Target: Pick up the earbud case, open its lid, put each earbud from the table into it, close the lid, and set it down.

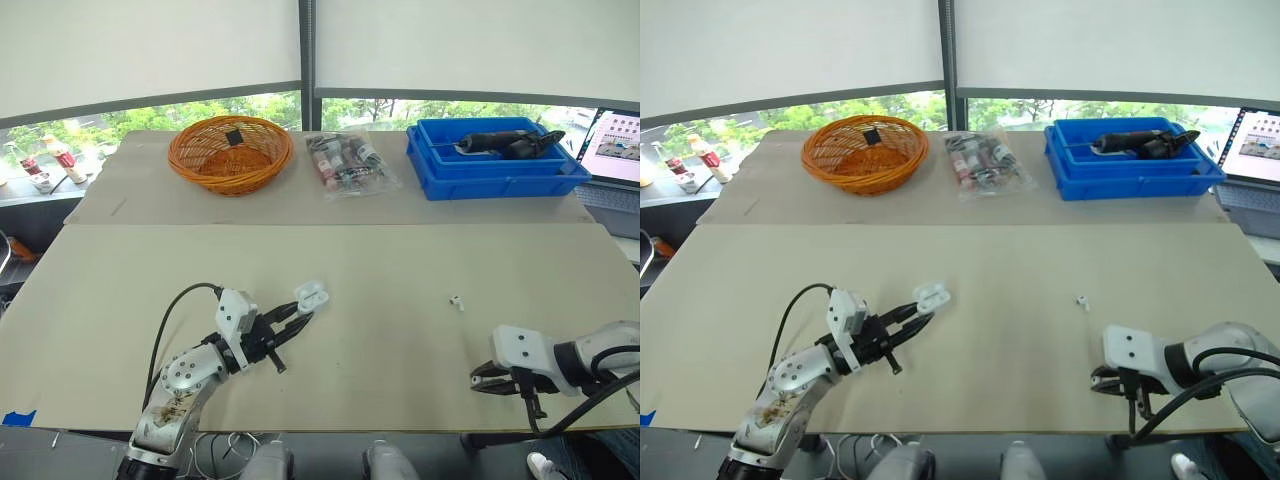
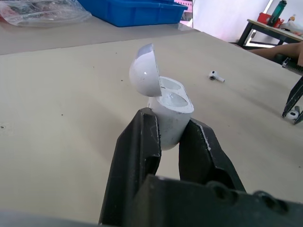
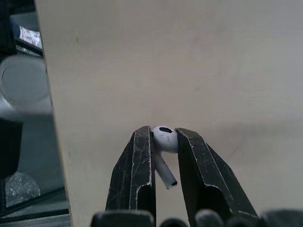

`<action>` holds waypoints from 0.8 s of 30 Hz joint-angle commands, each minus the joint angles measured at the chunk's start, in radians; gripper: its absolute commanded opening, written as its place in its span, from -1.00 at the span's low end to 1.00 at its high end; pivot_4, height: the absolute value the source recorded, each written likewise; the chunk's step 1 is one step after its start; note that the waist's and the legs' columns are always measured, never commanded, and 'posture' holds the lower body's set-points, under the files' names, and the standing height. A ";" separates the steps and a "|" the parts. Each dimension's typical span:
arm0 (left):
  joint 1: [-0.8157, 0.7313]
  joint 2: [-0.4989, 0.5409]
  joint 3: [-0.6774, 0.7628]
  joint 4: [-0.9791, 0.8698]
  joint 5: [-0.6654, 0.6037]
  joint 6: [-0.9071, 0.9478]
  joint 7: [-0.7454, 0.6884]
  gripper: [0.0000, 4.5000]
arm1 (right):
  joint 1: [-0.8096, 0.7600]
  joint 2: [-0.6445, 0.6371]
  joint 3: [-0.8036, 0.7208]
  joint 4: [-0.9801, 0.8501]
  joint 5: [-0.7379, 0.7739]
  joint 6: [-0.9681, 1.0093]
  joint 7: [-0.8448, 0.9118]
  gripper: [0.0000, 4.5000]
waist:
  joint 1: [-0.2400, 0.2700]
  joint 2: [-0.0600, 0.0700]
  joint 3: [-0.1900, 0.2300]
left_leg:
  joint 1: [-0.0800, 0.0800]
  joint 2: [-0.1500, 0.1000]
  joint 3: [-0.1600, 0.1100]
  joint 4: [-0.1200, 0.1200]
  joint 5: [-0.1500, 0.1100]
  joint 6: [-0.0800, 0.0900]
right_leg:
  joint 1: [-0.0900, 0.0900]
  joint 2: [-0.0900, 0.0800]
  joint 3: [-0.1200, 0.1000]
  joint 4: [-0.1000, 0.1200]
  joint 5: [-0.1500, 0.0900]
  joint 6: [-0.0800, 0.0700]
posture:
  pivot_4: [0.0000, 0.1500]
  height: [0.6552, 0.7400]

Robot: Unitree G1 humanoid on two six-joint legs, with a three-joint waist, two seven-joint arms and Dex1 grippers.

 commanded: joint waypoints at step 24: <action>0.021 0.012 -0.009 -0.071 -0.014 0.020 0.014 -0.77 | -0.026 -0.066 -0.088 -0.036 0.032 -0.028 0.095 0.06 | 0.014 0.000 0.000 | 0.000 0.000 -0.001 0.000 0.000 0.000 | 0.001 0.000 0.000 0.000 0.000 0.000 | 1.00 1.00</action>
